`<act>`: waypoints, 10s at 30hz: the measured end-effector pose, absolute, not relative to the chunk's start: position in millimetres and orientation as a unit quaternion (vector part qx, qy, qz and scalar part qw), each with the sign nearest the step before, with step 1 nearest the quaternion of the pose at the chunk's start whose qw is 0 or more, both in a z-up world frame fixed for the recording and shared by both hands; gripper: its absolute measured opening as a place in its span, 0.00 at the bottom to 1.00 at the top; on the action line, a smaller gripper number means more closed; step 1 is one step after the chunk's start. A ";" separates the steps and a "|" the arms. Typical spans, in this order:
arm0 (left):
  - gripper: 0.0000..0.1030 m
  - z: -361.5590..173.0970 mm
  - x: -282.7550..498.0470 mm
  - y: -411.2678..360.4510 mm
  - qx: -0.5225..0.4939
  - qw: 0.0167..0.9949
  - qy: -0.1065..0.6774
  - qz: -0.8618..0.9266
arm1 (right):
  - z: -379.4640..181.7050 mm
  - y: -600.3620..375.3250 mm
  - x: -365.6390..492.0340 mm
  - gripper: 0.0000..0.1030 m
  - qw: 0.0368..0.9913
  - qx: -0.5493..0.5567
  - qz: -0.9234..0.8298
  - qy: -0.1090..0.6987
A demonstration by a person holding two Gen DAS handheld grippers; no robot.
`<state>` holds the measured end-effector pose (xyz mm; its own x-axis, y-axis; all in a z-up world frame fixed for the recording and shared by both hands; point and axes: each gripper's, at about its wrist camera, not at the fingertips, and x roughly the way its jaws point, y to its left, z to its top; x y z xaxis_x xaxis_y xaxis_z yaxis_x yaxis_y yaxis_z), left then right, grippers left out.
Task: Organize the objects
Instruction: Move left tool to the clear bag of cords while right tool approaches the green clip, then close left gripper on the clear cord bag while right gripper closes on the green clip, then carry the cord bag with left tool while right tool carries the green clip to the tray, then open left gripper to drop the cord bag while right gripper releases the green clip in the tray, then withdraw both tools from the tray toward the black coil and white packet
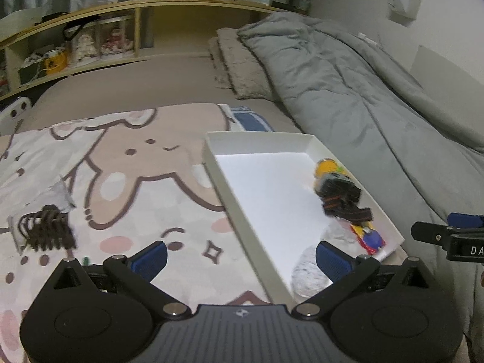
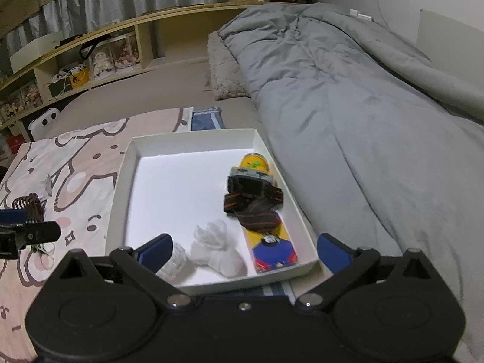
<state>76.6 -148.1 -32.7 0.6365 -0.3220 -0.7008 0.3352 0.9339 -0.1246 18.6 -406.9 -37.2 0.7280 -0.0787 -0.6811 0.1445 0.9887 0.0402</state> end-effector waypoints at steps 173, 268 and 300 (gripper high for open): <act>0.62 4.6 136.9 -15.9 -0.050 0.931 0.351 -0.085 | -7.4 -255.1 122.6 0.11 0.957 0.045 0.127 0.257; 0.99 -68.5 202.8 -185.2 0.030 0.879 0.447 -0.164 | -76.0 -390.3 137.4 0.76 0.914 0.092 -0.061 0.391; 1.00 -52.6 175.4 -59.1 0.011 0.906 0.419 -0.051 | -77.0 -321.5 143.5 1.00 0.921 0.066 -0.020 0.383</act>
<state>175.4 -59.1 -52.6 0.6429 -0.0830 -0.7614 0.1021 0.9945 -0.0222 143.5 -321.5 -77.0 0.7063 0.0140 -0.7078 0.0866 0.9906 0.1060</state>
